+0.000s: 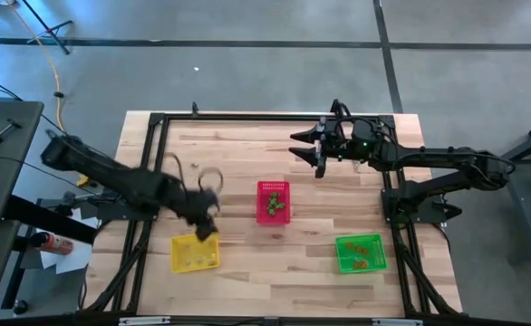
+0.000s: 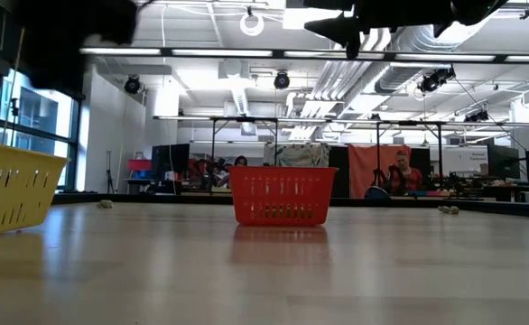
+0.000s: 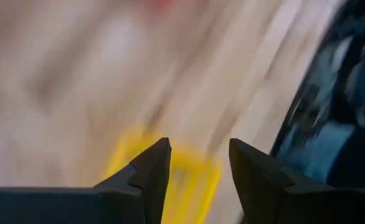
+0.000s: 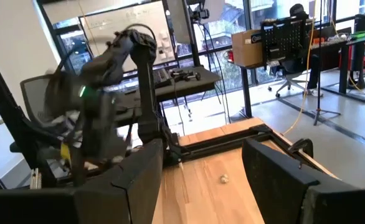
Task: Sort Halloween decoration
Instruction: Put the white skull toy into the yellow bin
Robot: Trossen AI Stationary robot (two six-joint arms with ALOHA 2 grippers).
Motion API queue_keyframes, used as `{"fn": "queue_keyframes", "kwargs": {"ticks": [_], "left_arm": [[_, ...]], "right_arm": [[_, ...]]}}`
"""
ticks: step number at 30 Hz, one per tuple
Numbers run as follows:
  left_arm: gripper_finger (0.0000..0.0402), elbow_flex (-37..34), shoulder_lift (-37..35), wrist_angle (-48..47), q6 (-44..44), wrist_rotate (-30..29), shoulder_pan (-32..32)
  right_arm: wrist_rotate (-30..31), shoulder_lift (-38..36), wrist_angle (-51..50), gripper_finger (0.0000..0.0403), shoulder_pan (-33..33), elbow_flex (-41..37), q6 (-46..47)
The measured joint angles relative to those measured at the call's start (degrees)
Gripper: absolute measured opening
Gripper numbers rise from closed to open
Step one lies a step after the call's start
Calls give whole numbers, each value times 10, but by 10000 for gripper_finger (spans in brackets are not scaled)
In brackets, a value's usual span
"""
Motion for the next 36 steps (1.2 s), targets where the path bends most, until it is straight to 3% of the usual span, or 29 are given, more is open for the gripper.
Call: {"fn": "queue_keyframes", "kwargs": {"ticks": [5, 9, 11, 16, 22, 29, 36], "left_arm": [[154, 23, -68, 110, 252, -129, 116], [154, 23, -81, 264, 457, -115, 216], [154, 23, -72, 333, 512, -84, 267], [152, 23, -13, 448, 506, 18, 368], [143, 22, 77, 550, 470, 118, 374], [131, 22, 130, 649, 486, 103, 337], [133, 22, 132, 670, 487, 103, 334]], "right_arm": [[0, 0, 26, 216, 0, 0, 0], [0, 0, 53, 216, 0, 0, 0], [0, 0, 64, 216, 0, 0, 0], [0, 0, 66, 216, 0, 0, 2], [0, 0, 64, 216, 0, 0, -1], [0, 0, 50, 216, 0, 0, -2], [0, 0, 46, 216, 0, 0, -1]]}}
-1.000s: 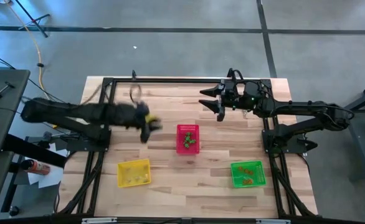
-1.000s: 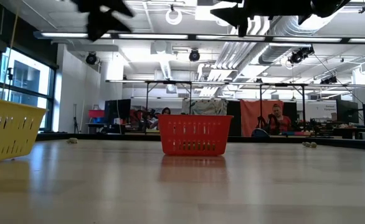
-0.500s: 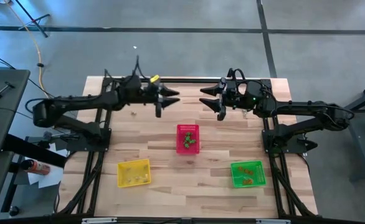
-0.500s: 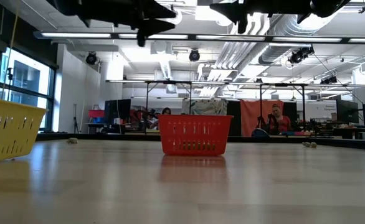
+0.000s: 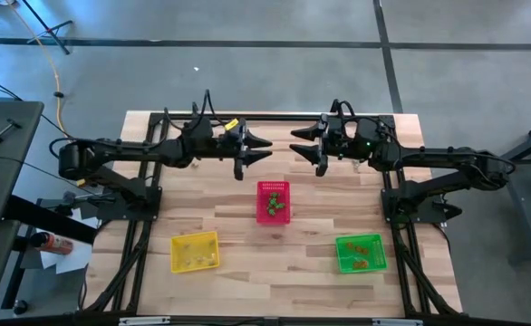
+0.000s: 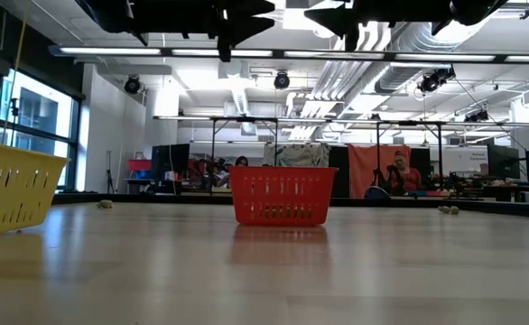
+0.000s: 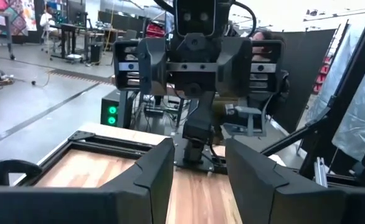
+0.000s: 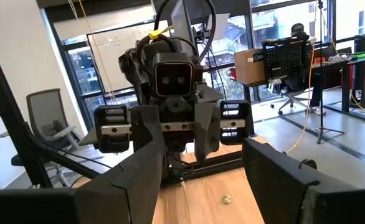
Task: Sort Halloween decoration
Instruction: Put the white skull toy into the yellow bin
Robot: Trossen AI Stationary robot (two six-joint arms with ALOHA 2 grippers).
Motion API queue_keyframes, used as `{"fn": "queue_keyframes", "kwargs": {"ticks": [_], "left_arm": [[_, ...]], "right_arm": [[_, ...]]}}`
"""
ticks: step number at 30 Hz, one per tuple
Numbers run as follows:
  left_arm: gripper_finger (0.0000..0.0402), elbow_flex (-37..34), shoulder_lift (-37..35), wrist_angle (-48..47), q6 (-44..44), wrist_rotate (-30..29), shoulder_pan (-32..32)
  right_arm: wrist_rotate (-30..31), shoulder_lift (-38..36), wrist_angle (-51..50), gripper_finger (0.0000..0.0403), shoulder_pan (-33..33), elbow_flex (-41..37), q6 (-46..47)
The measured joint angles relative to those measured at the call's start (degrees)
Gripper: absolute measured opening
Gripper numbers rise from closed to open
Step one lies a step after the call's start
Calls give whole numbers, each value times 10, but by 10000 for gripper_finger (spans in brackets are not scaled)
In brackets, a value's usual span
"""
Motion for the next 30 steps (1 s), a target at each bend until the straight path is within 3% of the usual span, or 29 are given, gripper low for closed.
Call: {"fn": "queue_keyframes", "kwargs": {"ticks": [11, 15, 18, 22, 26, 30], "left_arm": [[134, 0, 0, 0, -3, -1, 3], [133, 0, 0, 0, -3, -1, 3], [134, 0, 0, 0, -4, -1, 3], [134, 0, -1, 0, -9, -1, 4], [133, 0, -1, 3, -9, -3, 4], [133, 0, -1, 5, -9, -3, 4]], "right_arm": [[2, 0, -14, 216, -1, 0, 9], [78, -10, -70, 216, -17, 1, 74], [161, -23, -197, 216, -50, 2, 139], [179, -17, -476, 216, -114, 24, 219], [135, 26, -688, 216, -179, 28, 244], [70, 96, -784, 216, -239, 28, 173]]}}
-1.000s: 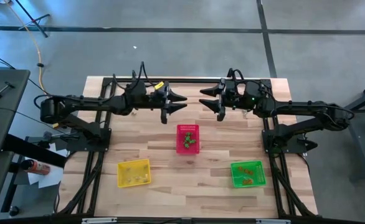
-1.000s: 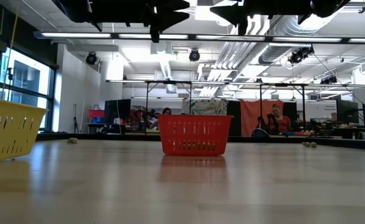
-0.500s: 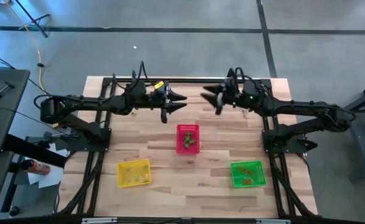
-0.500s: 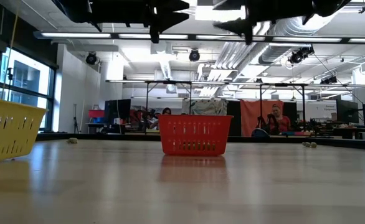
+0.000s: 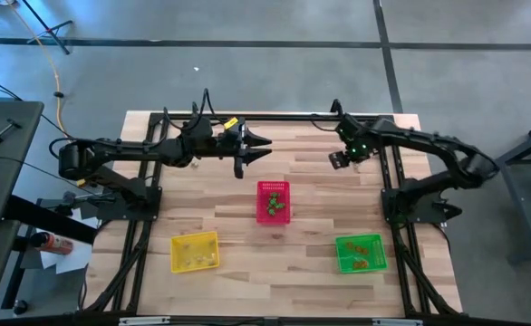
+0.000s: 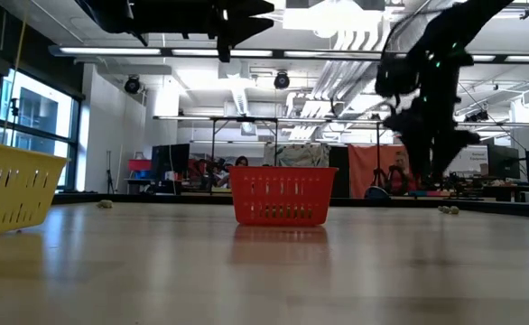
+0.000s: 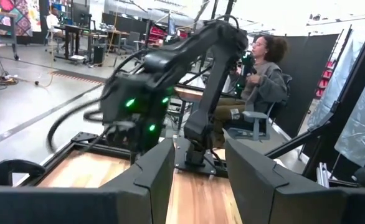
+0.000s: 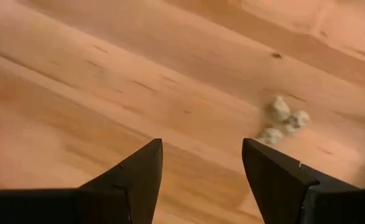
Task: Sort Halloween decoration
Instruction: Put the white skull toy into the yellow bin
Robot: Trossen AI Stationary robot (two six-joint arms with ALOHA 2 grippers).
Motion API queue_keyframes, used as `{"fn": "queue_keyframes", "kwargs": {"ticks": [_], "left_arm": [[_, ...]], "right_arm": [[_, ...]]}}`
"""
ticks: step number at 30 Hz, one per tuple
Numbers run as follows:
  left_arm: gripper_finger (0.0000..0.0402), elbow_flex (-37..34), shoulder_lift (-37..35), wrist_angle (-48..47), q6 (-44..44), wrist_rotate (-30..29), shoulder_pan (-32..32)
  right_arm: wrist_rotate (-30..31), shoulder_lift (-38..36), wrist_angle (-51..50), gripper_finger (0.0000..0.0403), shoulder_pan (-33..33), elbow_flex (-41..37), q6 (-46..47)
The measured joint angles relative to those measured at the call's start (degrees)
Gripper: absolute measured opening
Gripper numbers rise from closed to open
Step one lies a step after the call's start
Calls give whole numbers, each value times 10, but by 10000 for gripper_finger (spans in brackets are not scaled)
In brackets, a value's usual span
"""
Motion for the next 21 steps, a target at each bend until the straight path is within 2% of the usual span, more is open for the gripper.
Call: {"fn": "queue_keyframes", "kwargs": {"ticks": [4, 8, 16, 21], "left_arm": [[133, 0, 0, 3, 0, 0, 0], [134, 0, 0, 3, 0, 0, 0], [133, 0, 0, 3, 0, -1, 0], [133, 0, 0, 3, 0, -3, 1]], "right_arm": [[1, 69, -20, 216, -40, 0, -71], [1, 112, -13, 216, -71, 0, -97], [2, 126, 4, 216, -97, 5, -142], [36, 125, 5, 216, -99, 31, -172]]}}
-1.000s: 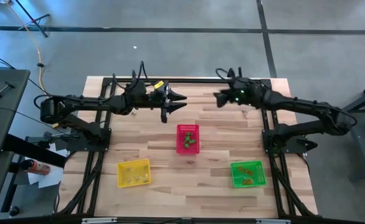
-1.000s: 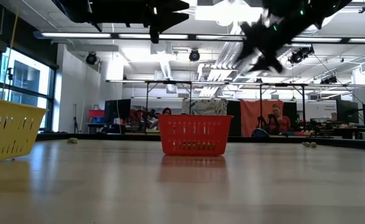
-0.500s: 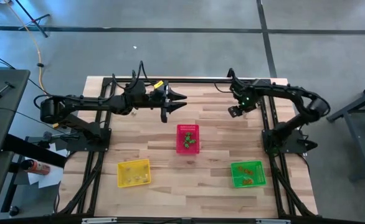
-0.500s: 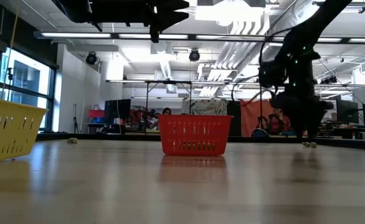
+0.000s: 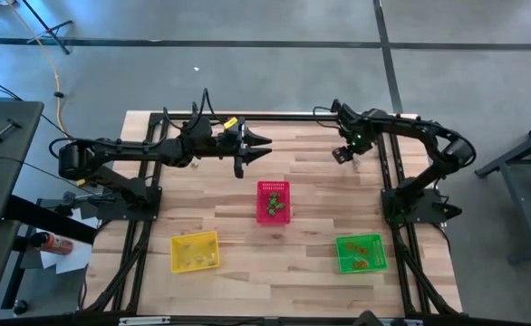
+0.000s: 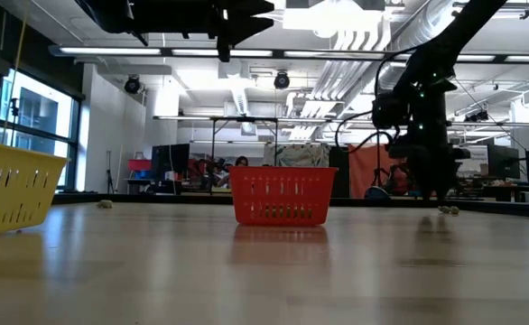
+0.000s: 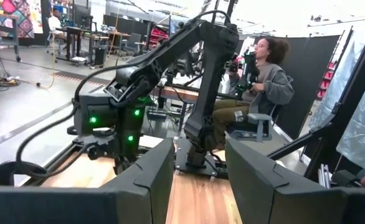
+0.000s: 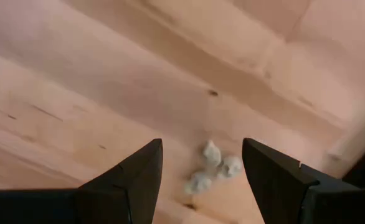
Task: Sort Halloween decoration
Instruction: Put the white skull toy into the yellow bin
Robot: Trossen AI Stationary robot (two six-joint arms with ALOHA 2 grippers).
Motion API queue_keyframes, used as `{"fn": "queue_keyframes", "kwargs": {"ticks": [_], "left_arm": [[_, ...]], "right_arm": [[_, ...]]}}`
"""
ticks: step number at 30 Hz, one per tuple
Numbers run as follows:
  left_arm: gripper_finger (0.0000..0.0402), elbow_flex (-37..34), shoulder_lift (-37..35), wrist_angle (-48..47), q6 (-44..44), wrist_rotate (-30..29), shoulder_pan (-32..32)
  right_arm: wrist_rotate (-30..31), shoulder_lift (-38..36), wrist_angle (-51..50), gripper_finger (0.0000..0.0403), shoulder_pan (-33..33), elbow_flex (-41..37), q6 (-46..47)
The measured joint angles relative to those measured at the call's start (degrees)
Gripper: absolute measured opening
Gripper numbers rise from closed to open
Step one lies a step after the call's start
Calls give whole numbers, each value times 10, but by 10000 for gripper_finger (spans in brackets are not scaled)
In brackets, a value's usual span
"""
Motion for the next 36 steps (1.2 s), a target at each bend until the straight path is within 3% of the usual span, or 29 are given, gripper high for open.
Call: {"fn": "queue_keyframes", "kwargs": {"ticks": [6, 21, 25, 36], "left_arm": [[133, 0, 0, 0, 0, 0, 2], [133, 0, 0, 0, -26, 0, 2], [133, 0, 0, 0, -26, 0, 2], [133, 0, 0, 0, -68, 1, 2]], "right_arm": [[-1, 3, -8, 216, 0, 10, -30], [1, 94, -16, 211, 4, 12, -25], [3, 95, -20, 176, 5, 12, -26], [-15, 95, -23, 27, 5, 11, -28]]}}
